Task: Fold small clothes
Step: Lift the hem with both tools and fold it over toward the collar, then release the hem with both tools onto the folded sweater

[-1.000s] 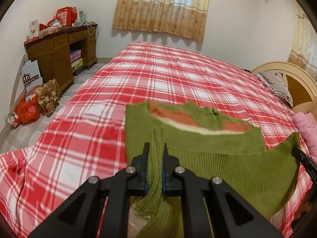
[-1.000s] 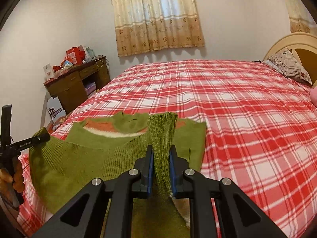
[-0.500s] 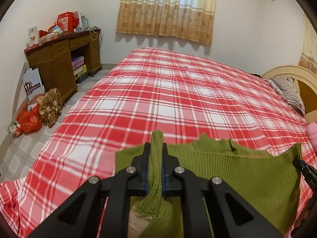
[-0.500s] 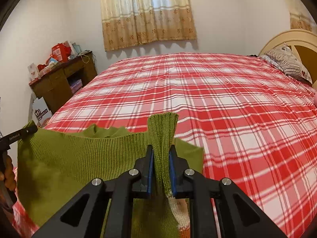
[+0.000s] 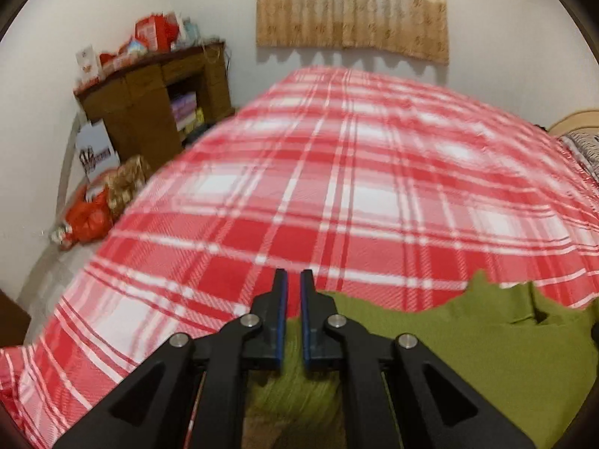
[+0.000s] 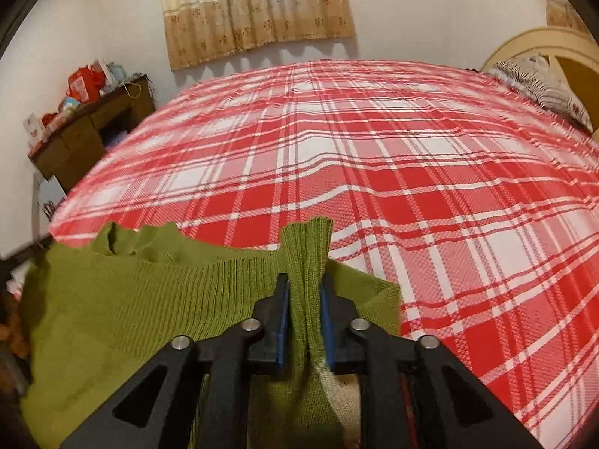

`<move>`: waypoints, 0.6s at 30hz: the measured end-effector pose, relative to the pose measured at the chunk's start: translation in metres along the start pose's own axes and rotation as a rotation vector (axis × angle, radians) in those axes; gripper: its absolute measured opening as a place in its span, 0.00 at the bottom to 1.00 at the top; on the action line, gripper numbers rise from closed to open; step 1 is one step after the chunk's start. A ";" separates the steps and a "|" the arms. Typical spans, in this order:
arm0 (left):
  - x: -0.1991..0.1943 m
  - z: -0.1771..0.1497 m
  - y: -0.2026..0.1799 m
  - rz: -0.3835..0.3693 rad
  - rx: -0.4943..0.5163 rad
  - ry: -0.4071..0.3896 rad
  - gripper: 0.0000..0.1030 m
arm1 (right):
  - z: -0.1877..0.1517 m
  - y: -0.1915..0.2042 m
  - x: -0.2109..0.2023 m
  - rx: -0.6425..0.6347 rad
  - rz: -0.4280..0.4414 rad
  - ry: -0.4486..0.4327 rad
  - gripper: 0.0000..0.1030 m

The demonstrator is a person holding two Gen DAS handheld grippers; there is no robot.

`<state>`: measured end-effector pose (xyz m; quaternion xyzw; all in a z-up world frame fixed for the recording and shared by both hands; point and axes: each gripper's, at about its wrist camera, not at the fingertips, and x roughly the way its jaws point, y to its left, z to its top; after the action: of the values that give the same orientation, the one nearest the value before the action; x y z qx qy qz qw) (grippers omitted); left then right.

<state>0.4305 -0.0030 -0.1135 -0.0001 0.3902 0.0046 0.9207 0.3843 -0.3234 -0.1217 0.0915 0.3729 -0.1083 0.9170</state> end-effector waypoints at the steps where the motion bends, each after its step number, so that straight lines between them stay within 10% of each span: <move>1: 0.002 0.000 0.003 -0.003 -0.009 0.014 0.07 | 0.000 -0.004 0.000 0.019 0.004 0.010 0.29; 10: -0.042 -0.003 0.014 -0.101 0.032 -0.009 0.08 | -0.038 -0.042 -0.100 0.161 0.001 -0.120 0.40; 18: -0.134 -0.079 0.020 -0.204 0.137 -0.050 0.35 | -0.112 -0.014 -0.138 0.050 0.033 -0.038 0.40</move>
<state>0.2809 0.0158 -0.0722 0.0233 0.3646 -0.1160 0.9236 0.2096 -0.2908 -0.1052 0.1185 0.3511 -0.1040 0.9230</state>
